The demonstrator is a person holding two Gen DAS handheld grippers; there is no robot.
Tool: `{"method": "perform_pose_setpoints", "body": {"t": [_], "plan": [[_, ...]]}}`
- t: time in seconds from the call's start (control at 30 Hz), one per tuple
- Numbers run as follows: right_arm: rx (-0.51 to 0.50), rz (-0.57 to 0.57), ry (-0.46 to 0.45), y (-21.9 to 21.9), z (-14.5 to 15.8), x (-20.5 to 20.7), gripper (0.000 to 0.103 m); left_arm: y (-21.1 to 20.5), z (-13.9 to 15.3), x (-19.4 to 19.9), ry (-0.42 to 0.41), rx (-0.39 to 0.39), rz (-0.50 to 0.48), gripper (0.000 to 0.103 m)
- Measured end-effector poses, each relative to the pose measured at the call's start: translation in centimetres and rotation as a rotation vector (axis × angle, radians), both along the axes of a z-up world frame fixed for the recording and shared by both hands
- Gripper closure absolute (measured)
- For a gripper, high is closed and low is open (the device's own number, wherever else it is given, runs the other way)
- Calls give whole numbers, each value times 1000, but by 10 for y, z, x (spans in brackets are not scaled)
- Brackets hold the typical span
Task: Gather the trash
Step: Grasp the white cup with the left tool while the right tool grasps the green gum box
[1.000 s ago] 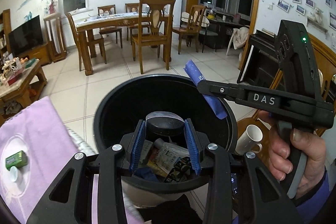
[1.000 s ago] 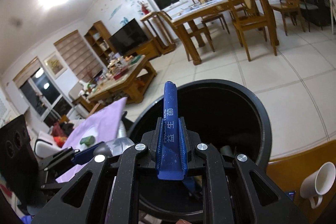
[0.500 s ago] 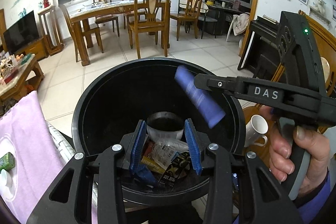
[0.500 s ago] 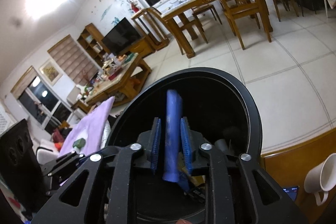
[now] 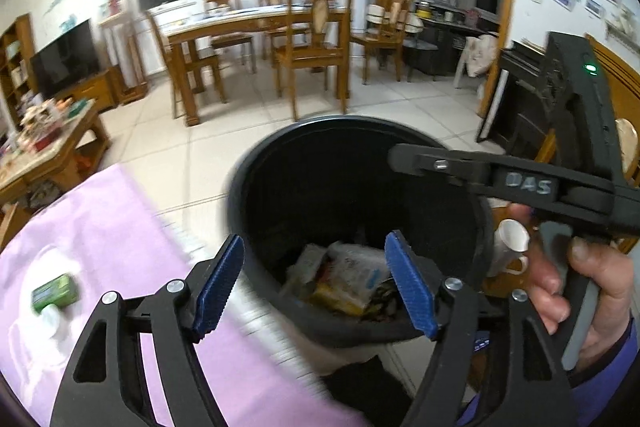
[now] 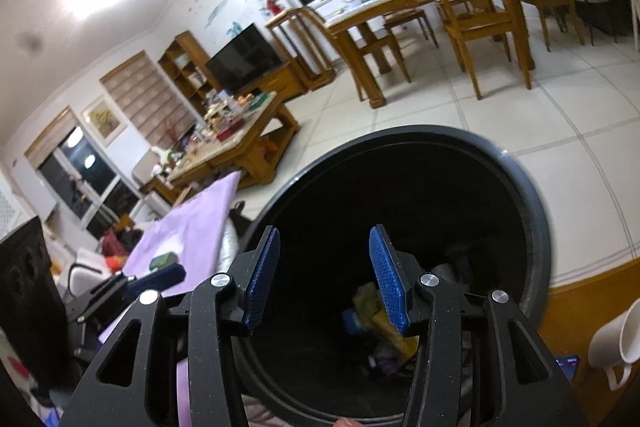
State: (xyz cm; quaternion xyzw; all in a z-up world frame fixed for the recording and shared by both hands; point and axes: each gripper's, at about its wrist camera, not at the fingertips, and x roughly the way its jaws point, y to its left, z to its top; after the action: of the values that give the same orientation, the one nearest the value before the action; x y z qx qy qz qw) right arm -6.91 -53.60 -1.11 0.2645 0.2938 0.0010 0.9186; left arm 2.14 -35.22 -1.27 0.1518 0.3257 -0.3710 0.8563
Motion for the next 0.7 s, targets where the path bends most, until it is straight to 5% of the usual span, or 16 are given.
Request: {"method": "perform_pose_setpoints", "body": {"t": [0.4,0.53,0.7], "plan": [[-91,215,24,122,18,70,55,168,-13,73,68,-3,379,30],[-144,296,45,167,19,99,55,194,-21,95,91,17,409,31],[-254,392,97,217,18,136,55,206,-36,119,140,32,410,49]]}}
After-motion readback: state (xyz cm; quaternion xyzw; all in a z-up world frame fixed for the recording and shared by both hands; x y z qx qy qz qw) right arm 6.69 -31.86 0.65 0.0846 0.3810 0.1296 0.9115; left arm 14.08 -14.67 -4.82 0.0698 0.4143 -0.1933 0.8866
